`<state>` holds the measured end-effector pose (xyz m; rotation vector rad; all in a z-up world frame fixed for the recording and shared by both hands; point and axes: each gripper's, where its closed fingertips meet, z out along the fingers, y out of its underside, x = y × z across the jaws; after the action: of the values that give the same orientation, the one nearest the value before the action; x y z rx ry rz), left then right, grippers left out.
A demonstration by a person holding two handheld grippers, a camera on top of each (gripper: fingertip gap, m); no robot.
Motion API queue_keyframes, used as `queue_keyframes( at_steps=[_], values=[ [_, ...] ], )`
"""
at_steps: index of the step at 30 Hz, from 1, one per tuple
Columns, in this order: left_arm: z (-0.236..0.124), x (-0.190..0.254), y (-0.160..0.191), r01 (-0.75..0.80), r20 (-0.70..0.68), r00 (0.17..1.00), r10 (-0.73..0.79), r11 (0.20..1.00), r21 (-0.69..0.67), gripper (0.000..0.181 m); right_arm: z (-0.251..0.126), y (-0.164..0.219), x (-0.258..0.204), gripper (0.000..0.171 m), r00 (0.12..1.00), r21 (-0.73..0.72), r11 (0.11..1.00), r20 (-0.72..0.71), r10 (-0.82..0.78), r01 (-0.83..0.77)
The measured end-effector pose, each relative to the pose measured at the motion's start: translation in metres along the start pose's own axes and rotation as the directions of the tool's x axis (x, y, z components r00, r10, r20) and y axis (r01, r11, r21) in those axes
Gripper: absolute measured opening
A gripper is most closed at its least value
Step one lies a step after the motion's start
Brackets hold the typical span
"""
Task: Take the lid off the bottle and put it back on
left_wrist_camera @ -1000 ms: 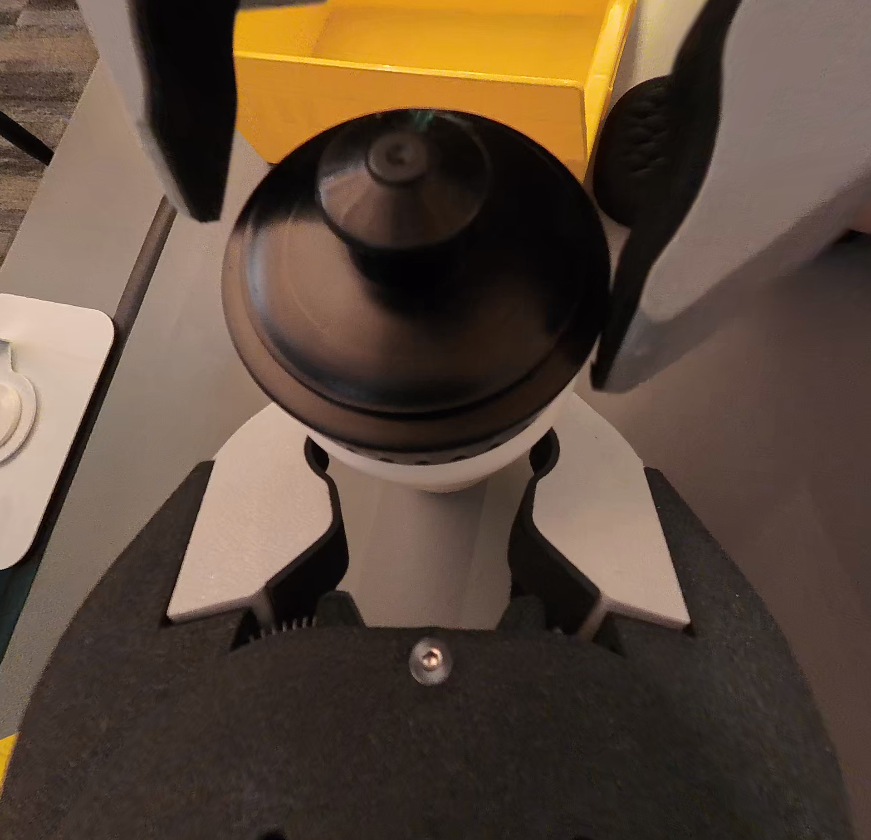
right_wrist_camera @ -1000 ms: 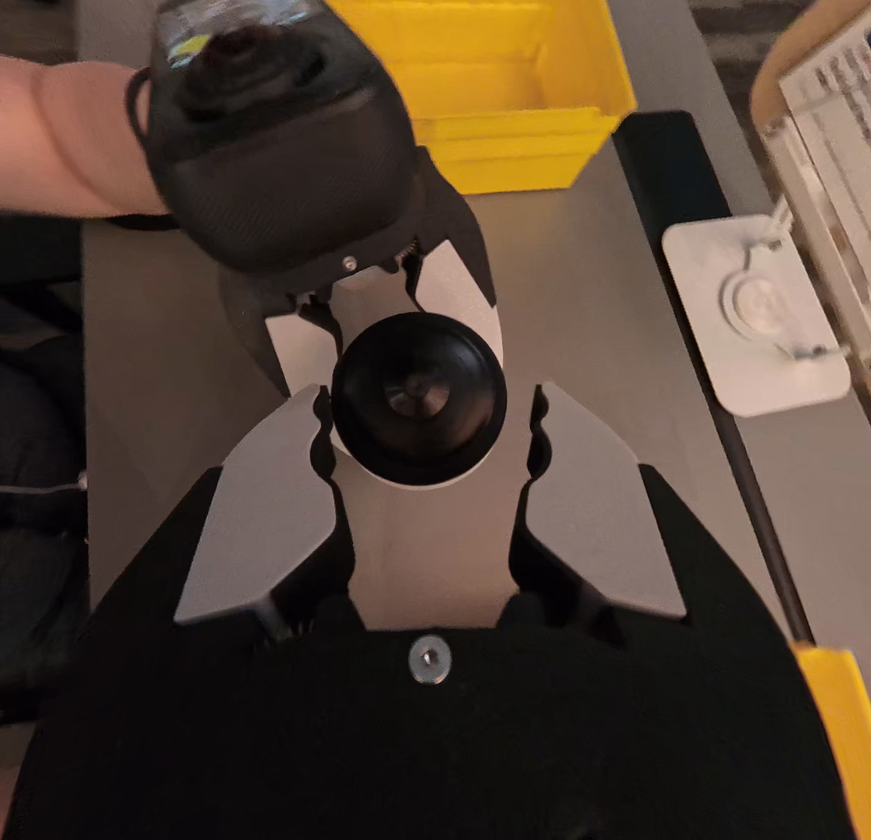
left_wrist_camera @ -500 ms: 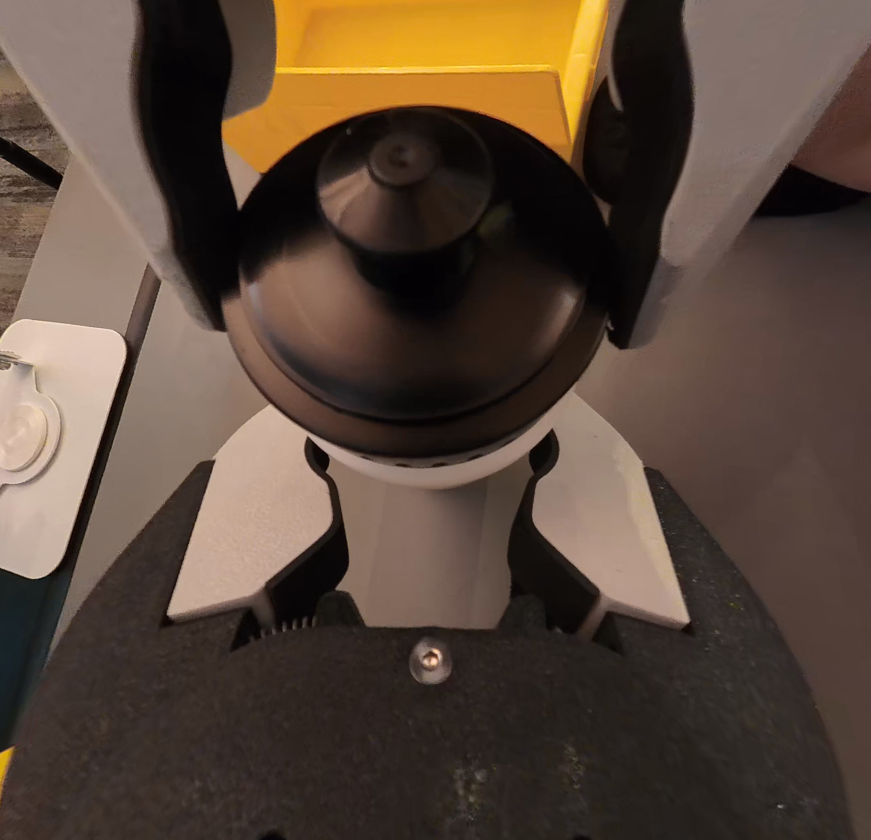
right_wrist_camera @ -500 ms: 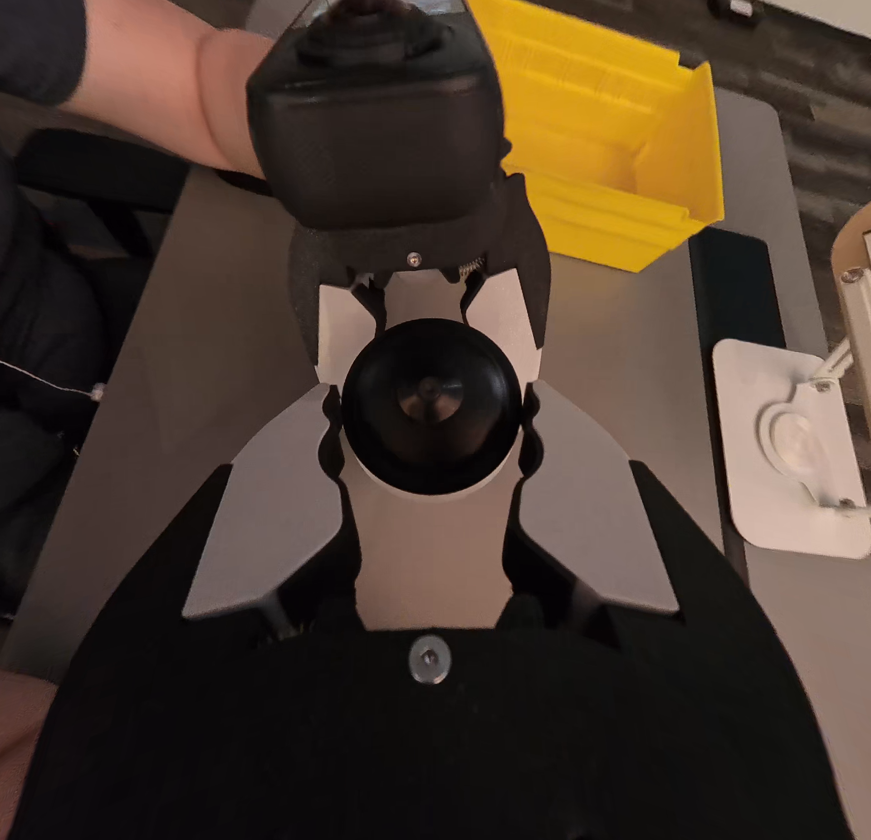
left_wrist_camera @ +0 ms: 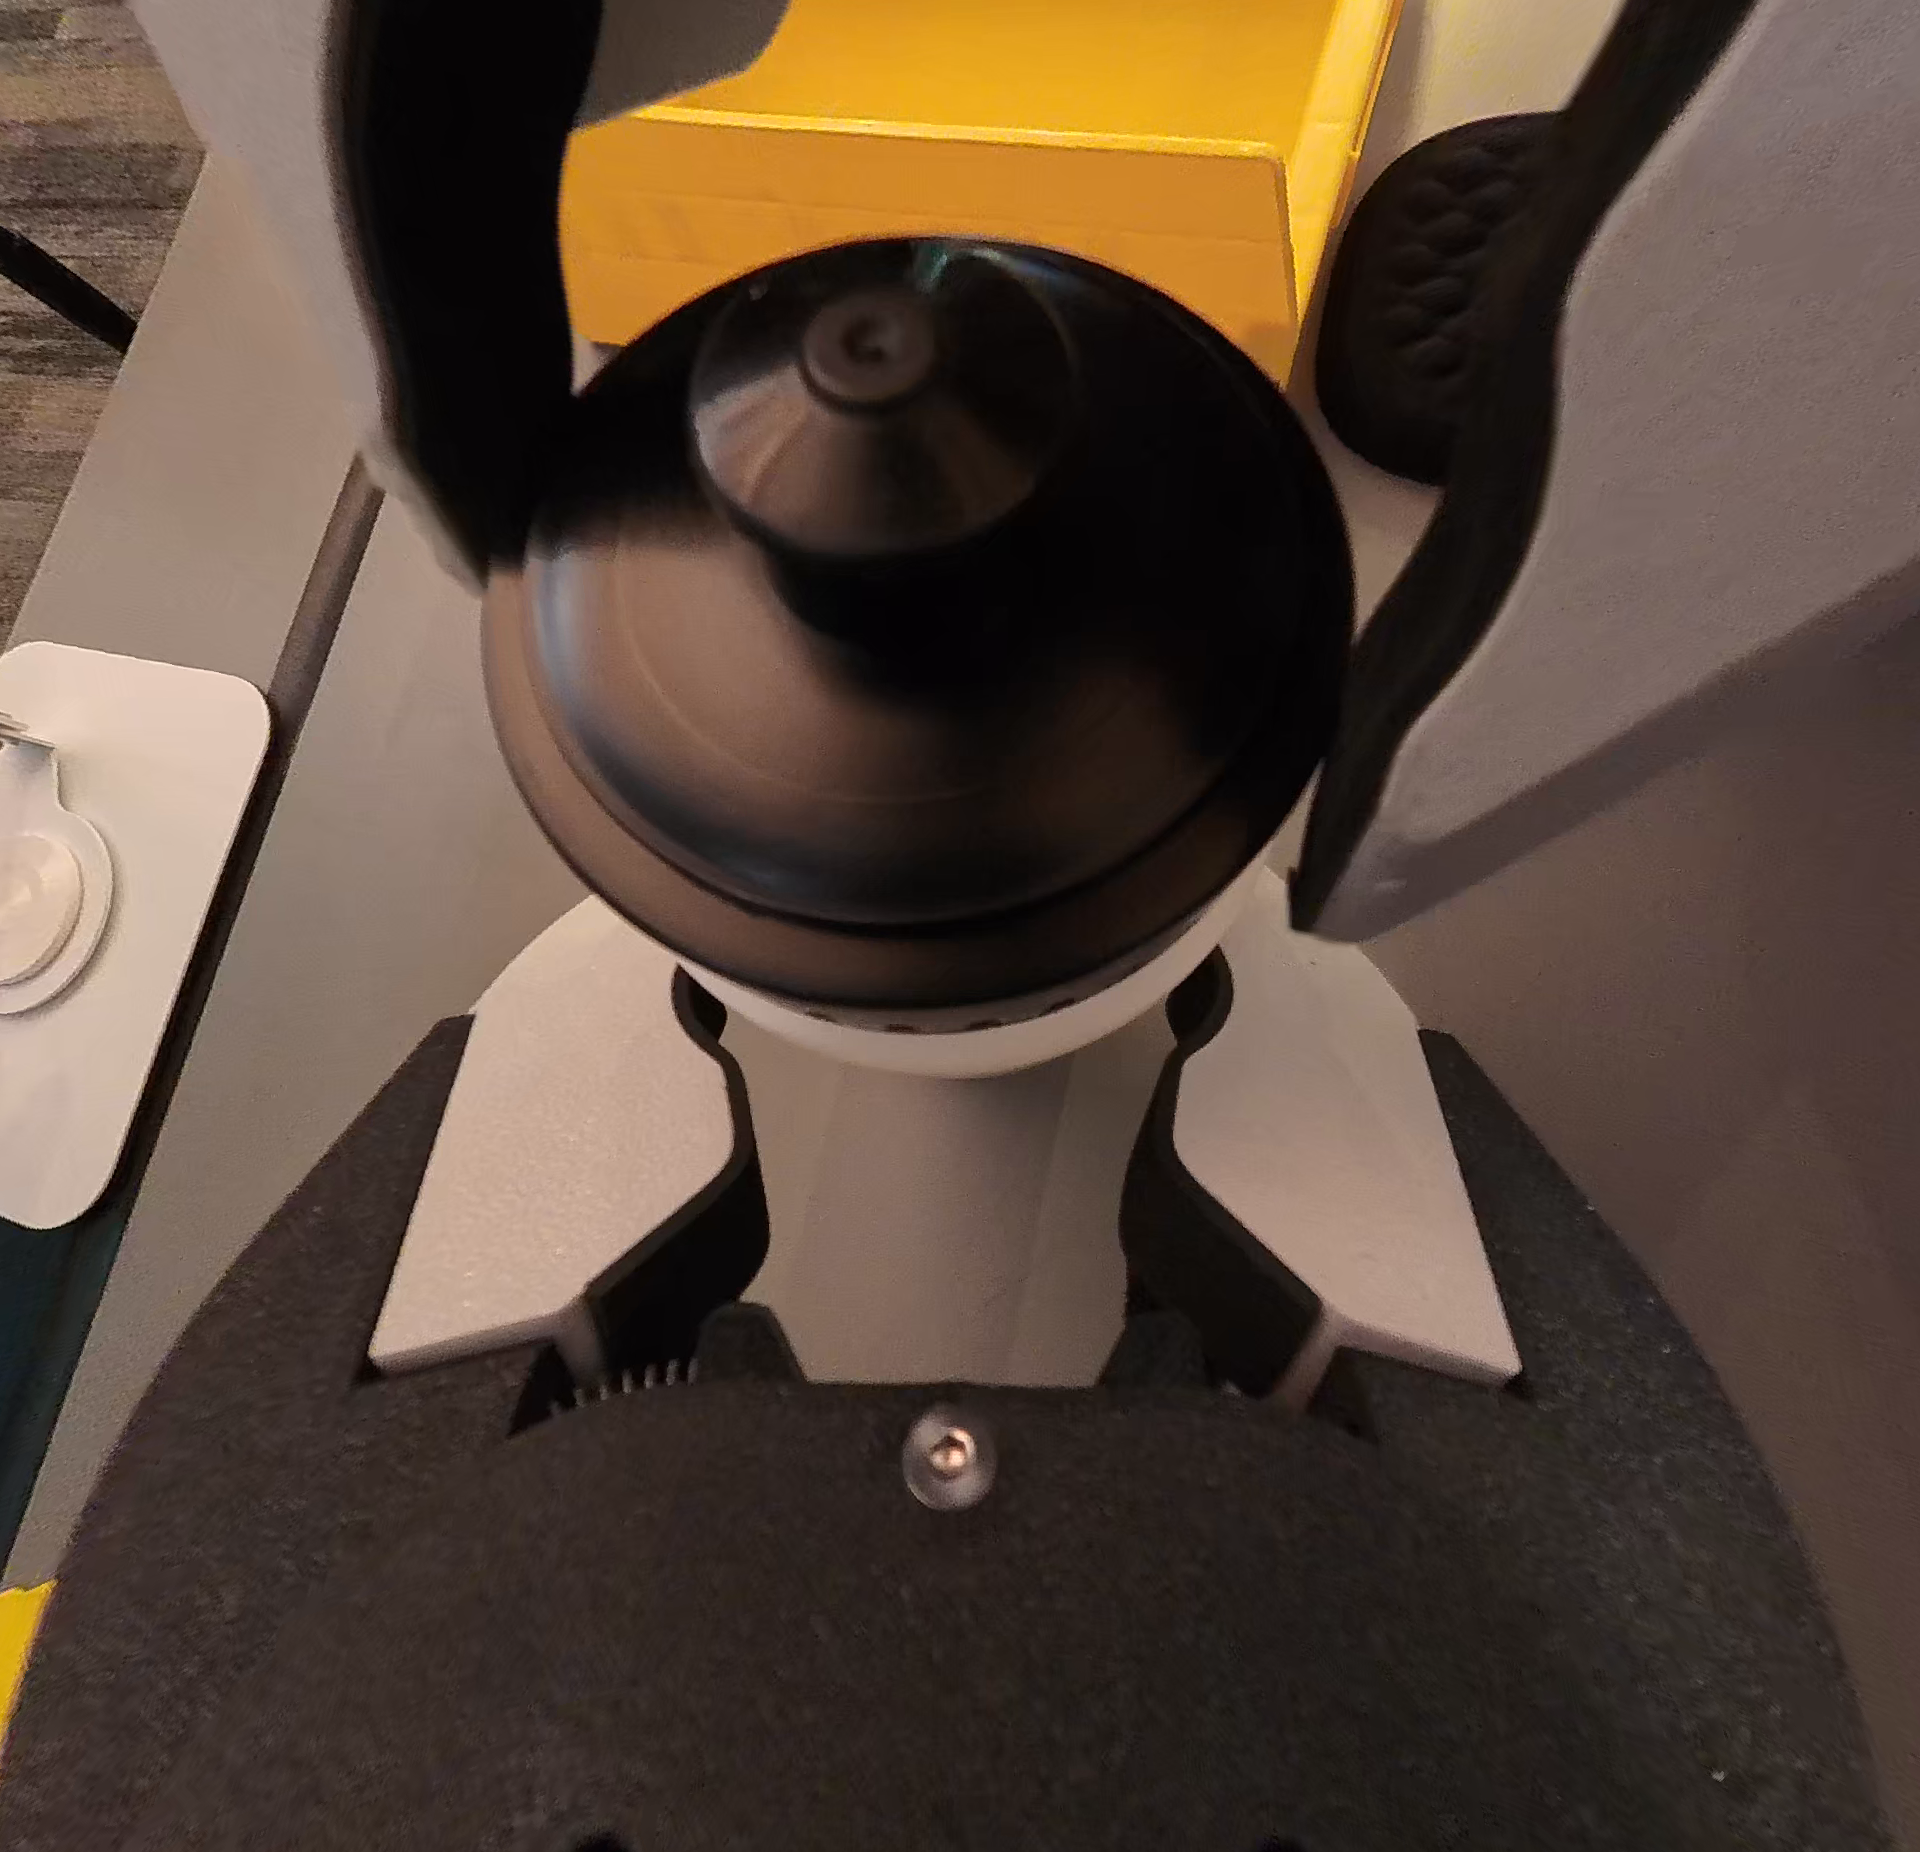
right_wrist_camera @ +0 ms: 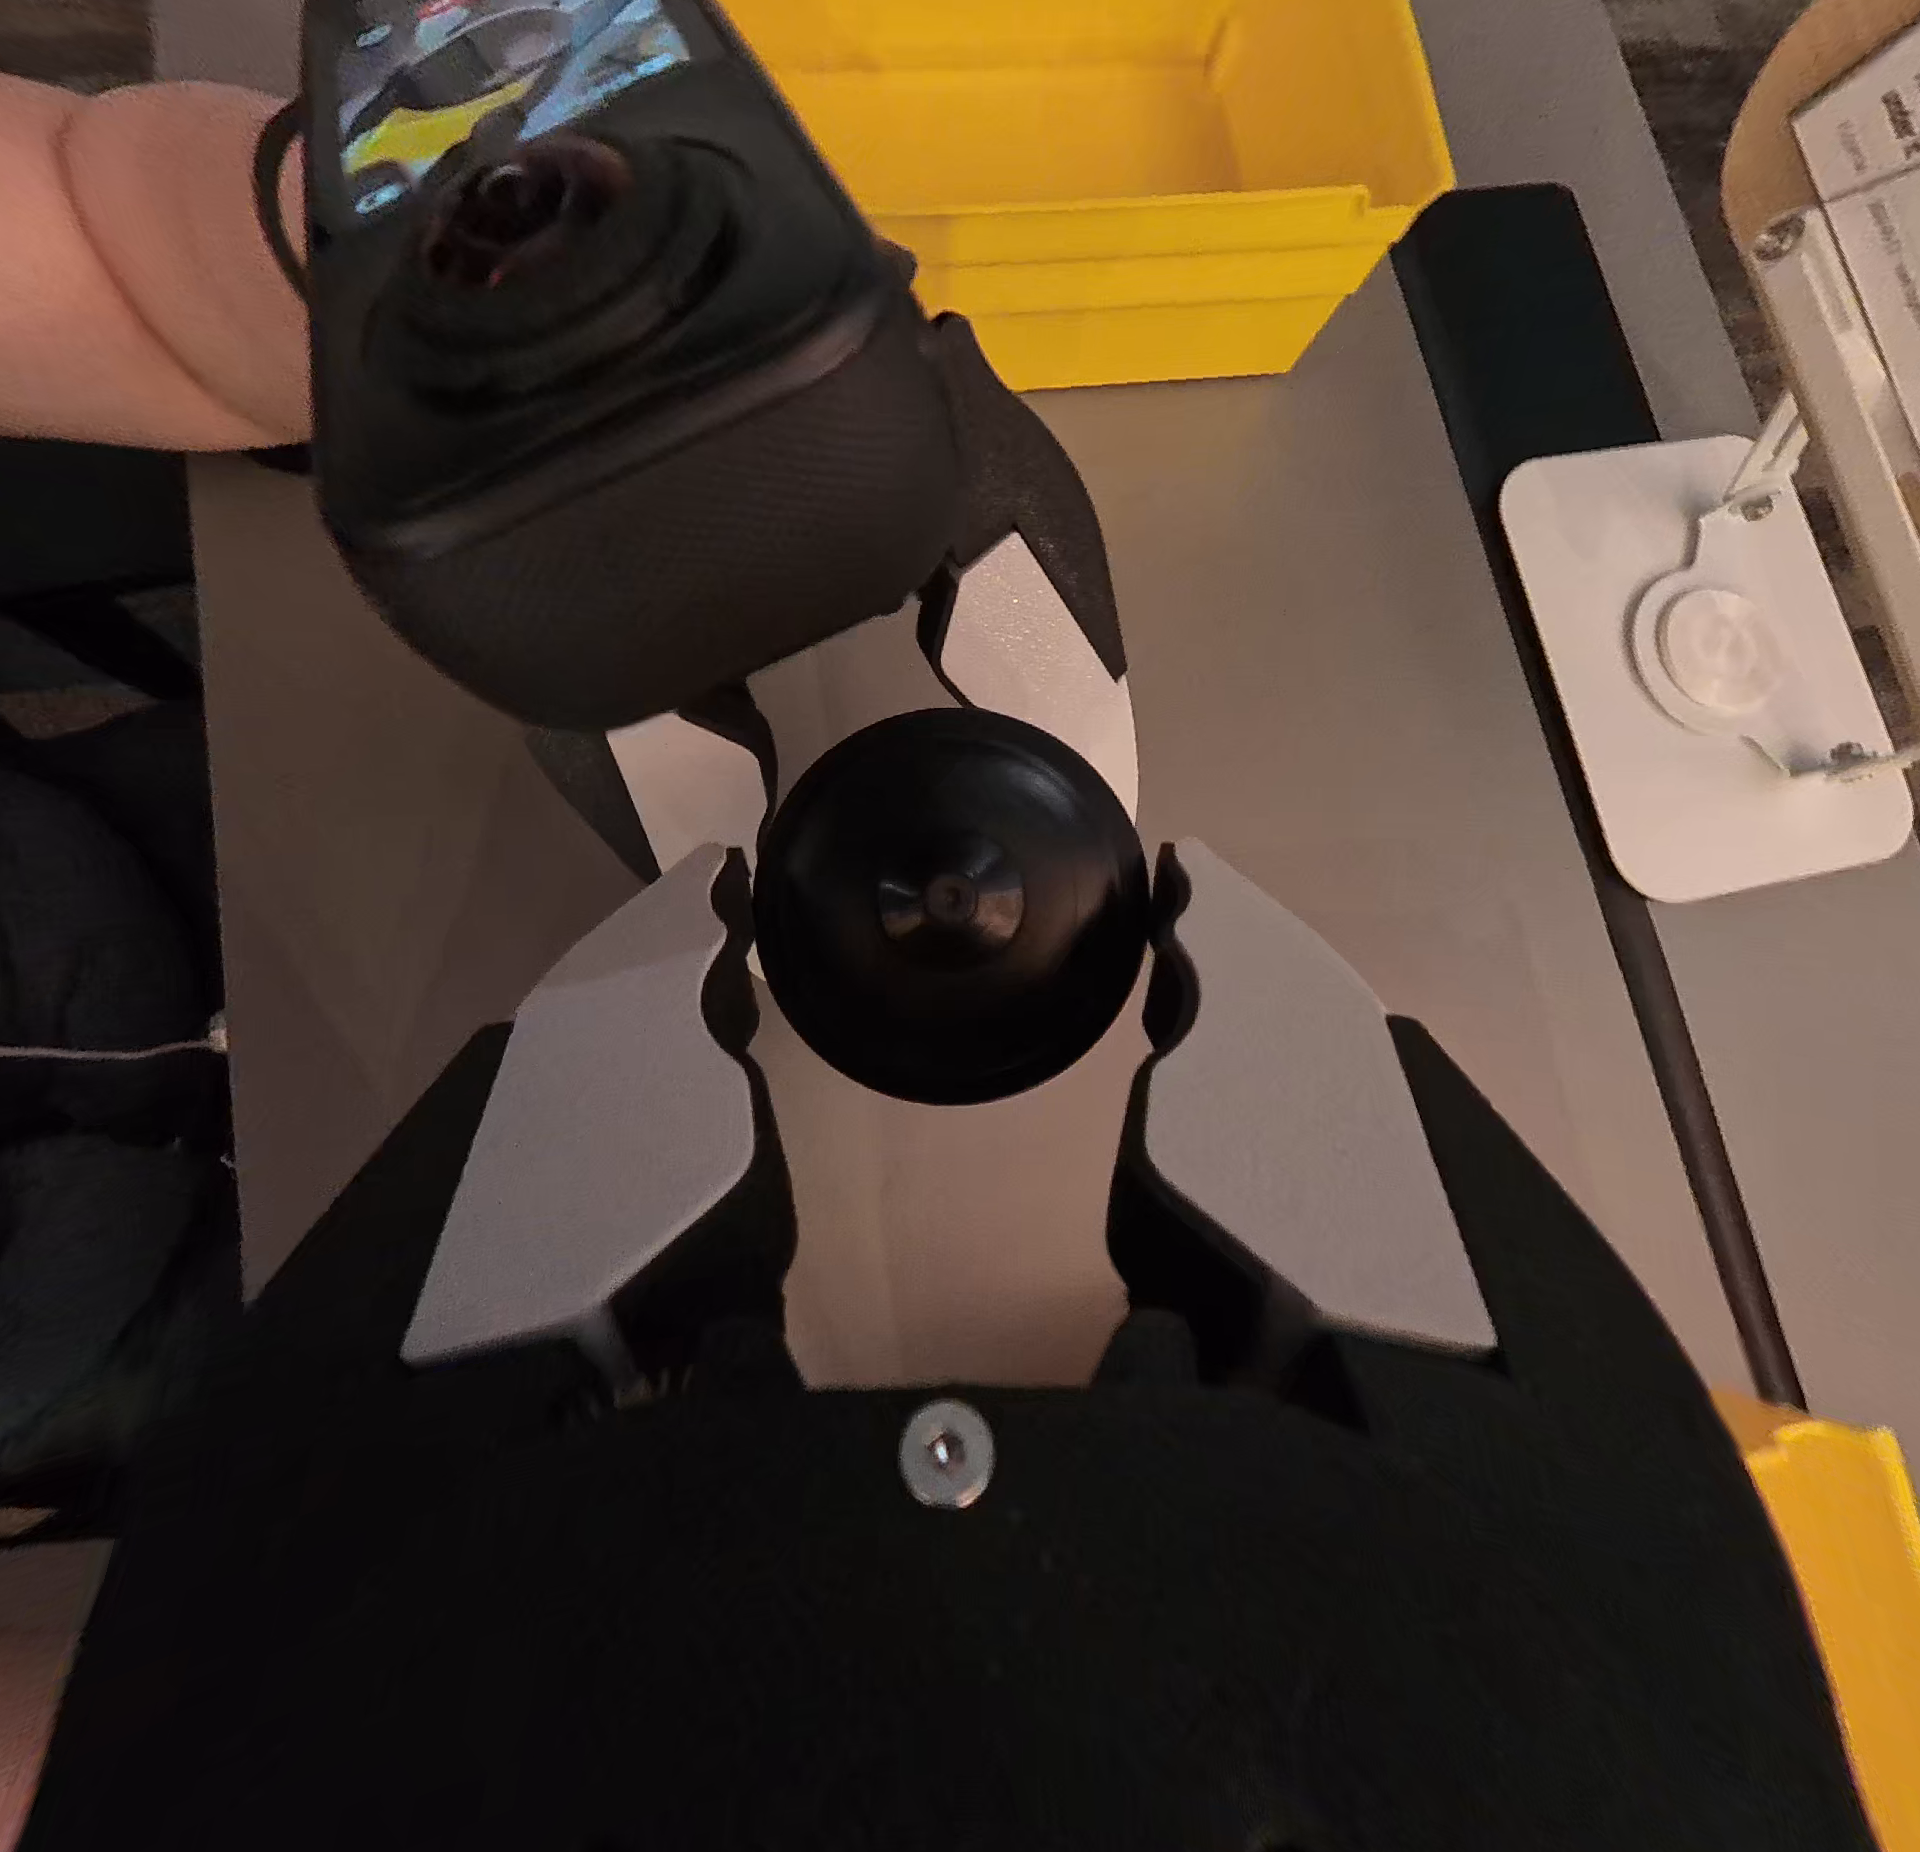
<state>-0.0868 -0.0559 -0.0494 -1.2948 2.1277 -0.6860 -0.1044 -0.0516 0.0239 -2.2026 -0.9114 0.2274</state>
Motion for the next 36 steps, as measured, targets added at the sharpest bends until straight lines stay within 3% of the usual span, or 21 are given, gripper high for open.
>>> queue_keyframes(
  at_steps=[6, 10, 14, 18, 24, 32, 36],
  values=[
    [-0.001, 0.003, 0.0, -0.042, -0.008, 0.999, 0.042, 0.999, -0.003, 0.085, -0.002, -0.004, -0.011, 0.074, 0.946, 0.209, 0.947, 0.164, -0.28, 0.244],
    [0.0, -0.002, 0.001, 0.009, -0.011, 1.0, -0.009, 1.0, 0.002, 0.085, -0.001, -0.003, -0.002, 0.074, 0.964, 0.209, 0.969, 0.202, -0.172, 0.129],
    [0.0, -0.005, 0.002, 0.048, -0.004, 0.999, -0.048, 0.999, -0.002, 0.085, 0.0, -0.006, 0.009, 0.084, 0.998, 0.105, 0.994, 0.063, -0.031, 0.024],
    [0.0, -0.004, 0.002, 0.039, 0.004, 0.999, -0.039, 0.999, -0.006, 0.085, 0.0, -0.005, 0.006, 0.072, 0.997, 0.042, 0.997, -0.008, 0.073, -0.072],
    [0.0, -0.001, 0.001, 0.012, 0.004, 1.0, -0.012, 1.0, -0.008, 0.085, -0.002, -0.004, 0.0, 0.072, 0.998, 0.057, 0.998, 0.056, -0.033, 0.03],
    [0.0, -0.003, 0.002, 0.033, 0.0, 0.999, -0.033, 0.999, -0.007, 0.085, -0.003, -0.009, 0.0, 0.071, 0.966, 0.234, 0.966, 0.203, -0.161, 0.112],
    [-0.001, -0.004, 0.003, 0.039, -0.002, 0.999, -0.039, 0.999, -0.011, 0.085, -0.002, -0.011, 0.008, 0.079, 0.991, 0.169, 0.984, 0.114, -0.072, 0.053]
  ],
)
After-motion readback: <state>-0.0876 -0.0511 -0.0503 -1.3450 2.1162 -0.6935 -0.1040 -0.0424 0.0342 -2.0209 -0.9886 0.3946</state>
